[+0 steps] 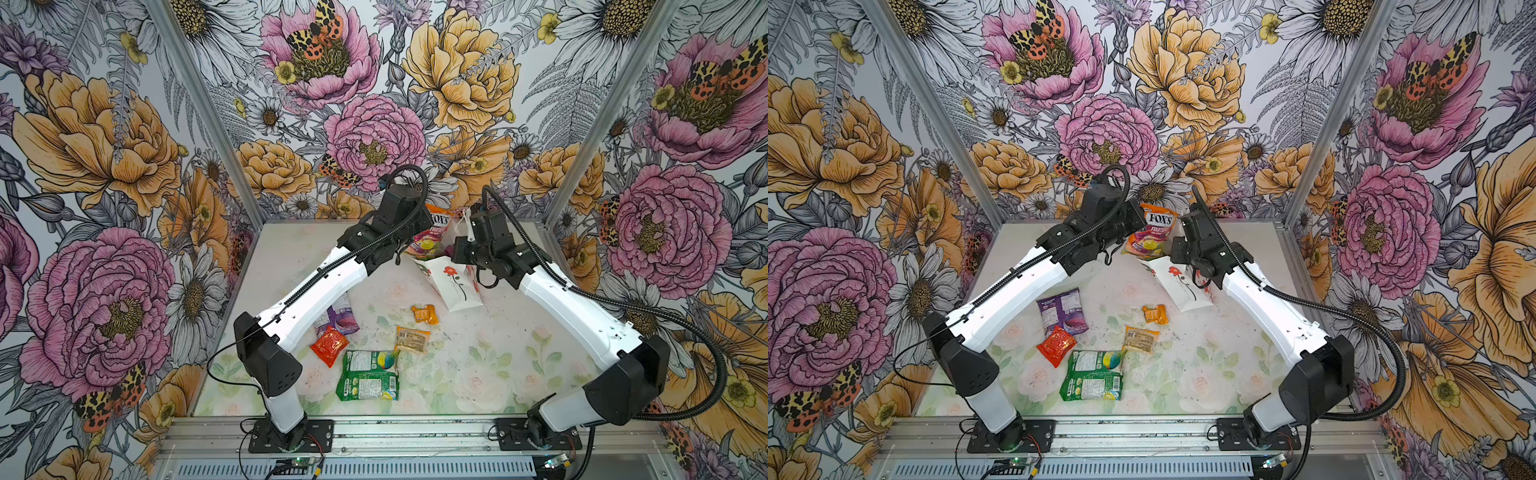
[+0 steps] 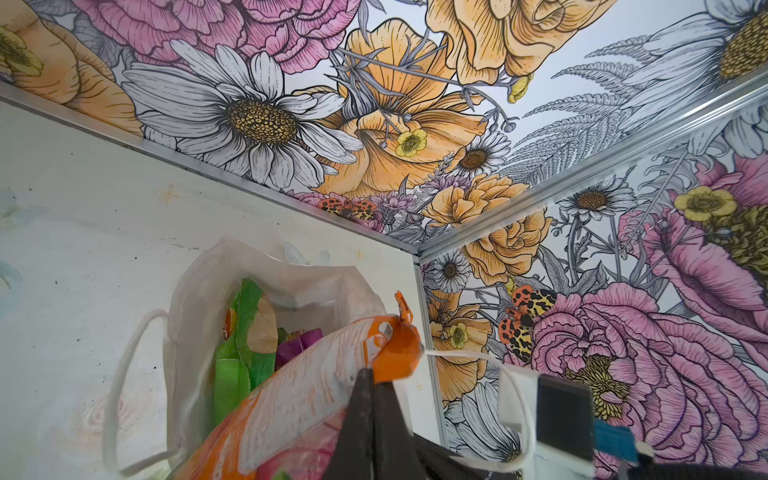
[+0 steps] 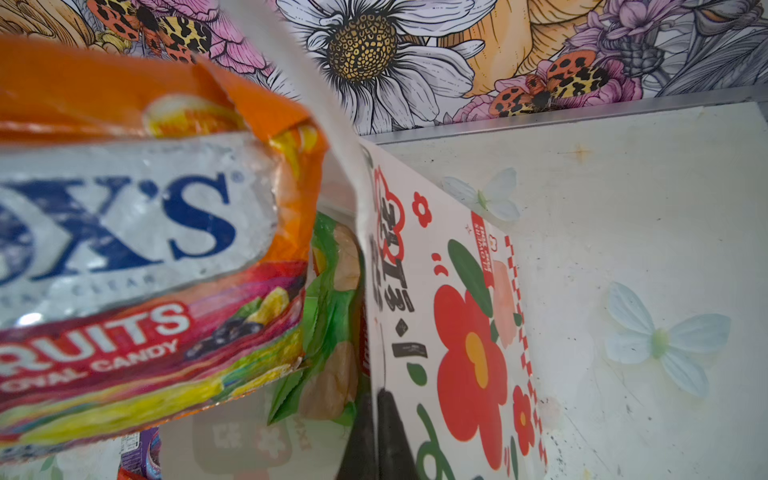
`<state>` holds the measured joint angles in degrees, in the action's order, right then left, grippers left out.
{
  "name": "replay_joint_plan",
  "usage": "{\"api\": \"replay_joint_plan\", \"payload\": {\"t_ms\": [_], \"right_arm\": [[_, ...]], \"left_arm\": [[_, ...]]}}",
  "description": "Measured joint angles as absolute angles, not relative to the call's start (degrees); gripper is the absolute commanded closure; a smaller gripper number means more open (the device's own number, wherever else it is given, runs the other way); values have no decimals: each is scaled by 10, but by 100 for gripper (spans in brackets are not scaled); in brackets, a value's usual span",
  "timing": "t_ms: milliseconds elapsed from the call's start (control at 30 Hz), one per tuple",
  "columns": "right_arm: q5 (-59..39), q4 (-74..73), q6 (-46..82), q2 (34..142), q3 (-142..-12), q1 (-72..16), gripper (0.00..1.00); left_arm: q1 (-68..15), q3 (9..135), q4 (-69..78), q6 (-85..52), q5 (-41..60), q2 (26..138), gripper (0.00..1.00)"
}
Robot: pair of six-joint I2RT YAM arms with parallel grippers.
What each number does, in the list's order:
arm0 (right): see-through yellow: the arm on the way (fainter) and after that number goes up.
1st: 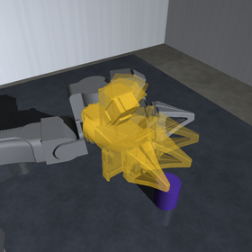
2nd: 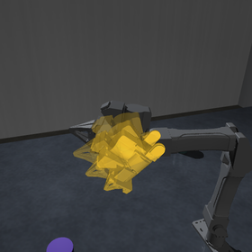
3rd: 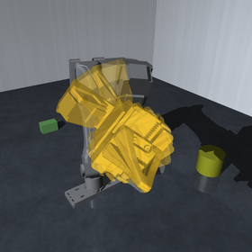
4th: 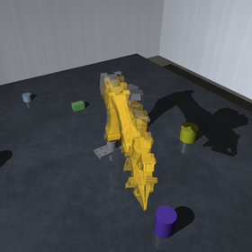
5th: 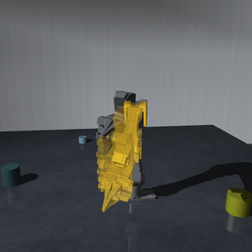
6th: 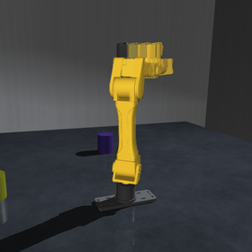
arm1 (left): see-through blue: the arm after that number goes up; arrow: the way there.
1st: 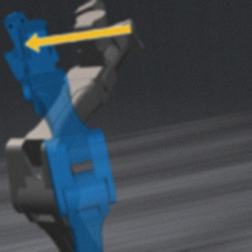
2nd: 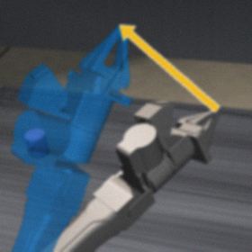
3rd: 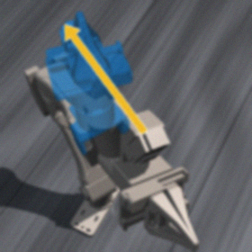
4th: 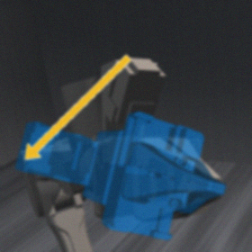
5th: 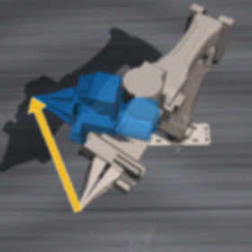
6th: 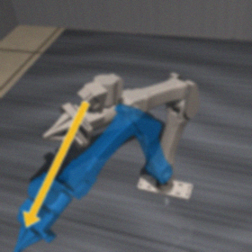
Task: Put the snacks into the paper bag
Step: 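Lower the Fox's Fruits packet into the paper bag and open the left gripper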
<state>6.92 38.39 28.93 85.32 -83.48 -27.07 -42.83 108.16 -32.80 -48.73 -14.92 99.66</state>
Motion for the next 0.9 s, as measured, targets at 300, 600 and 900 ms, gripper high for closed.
{"api": "replay_joint_plan", "payload": {"t_ms": [300,600,900], "right_arm": [[77,383,298,853,-839,-265,100],[77,388,305,856,-848,-258,100],[77,392,304,860,-853,-258,100]], "left_arm": [[-429,1038,-328,-494,-144,993,100],[-431,1023,-328,-494,-134,975,100],[-441,1047,-346,-481,-110,1002,100]]}}
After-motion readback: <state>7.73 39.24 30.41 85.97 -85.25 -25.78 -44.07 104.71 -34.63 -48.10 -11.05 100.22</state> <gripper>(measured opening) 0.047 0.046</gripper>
